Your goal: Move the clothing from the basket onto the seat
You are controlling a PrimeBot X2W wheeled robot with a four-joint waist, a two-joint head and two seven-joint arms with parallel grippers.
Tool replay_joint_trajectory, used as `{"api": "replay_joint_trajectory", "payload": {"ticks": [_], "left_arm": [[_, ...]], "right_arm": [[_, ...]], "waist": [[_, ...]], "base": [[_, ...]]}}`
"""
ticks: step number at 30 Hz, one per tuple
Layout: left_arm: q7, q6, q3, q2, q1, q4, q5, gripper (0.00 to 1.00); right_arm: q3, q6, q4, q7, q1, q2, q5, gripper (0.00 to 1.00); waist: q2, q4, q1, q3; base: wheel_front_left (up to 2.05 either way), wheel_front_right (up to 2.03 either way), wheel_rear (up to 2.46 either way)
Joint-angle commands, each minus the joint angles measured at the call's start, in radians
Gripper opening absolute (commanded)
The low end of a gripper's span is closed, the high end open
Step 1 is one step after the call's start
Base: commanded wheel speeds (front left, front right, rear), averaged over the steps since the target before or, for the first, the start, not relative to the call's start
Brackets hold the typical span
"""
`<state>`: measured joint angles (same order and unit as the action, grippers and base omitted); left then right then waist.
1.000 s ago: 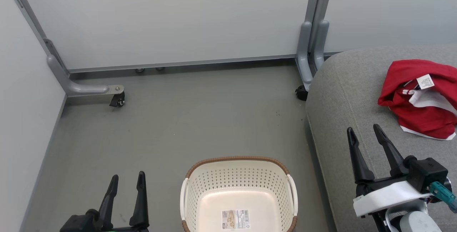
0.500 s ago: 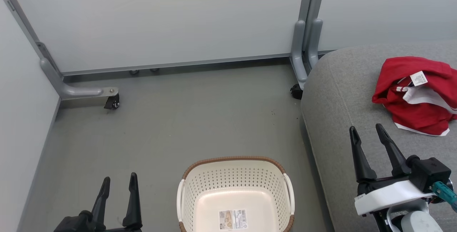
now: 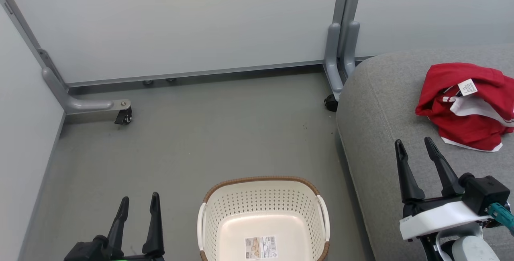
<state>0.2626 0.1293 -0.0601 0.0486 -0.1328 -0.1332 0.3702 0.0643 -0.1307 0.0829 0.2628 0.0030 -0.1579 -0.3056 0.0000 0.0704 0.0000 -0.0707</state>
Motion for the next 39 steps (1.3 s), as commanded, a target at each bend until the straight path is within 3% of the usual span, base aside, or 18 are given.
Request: {"api": "replay_joint_trajectory", "payload": {"ticks": [1,13,14,19,39], "left_arm": [[0.003,0.002,0.003,0.004,0.001,0.004,0.003,1.0],[0.003,0.002,0.014,0.004,0.004,0.007,0.024,1.0],[0.003,0.002,0.019,0.004,0.005,0.013,0.027,0.0],[-0.007,0.0,0.012,-0.002,-0.005,-0.033,0.019,0.0],[-0.085,0.0,0.033,0.015,0.061,-0.054,0.35,0.0]], "right_arm": [[-0.003,0.0,-0.004,0.003,-0.008,-0.001,-0.005,1.0],[0.002,0.0,-0.005,0.003,-0.014,-0.006,-0.009,1.0],[0.002,0.0,-0.005,0.003,-0.015,-0.006,-0.01,0.0],[0.011,0.0,0.036,-0.003,0.019,0.011,-0.012,0.0],[-0.035,0.0,0.067,-0.095,-0.017,0.032,-0.347,0.0]], "waist": [[0.0,-0.001,0.0,-0.001],[0.0,-0.011,0.0,-0.002],[0.0,-0.011,0.0,-0.003],[0.0,-0.012,0.0,-0.002],[0.0,-0.021,0.0,0.01]], "base": [[0.0,0.0,0.0],[0.0,0.0,0.0],[0.0,0.0,0.0],[0.0,0.0,0.0],[0.0,0.0,0.0]]}}
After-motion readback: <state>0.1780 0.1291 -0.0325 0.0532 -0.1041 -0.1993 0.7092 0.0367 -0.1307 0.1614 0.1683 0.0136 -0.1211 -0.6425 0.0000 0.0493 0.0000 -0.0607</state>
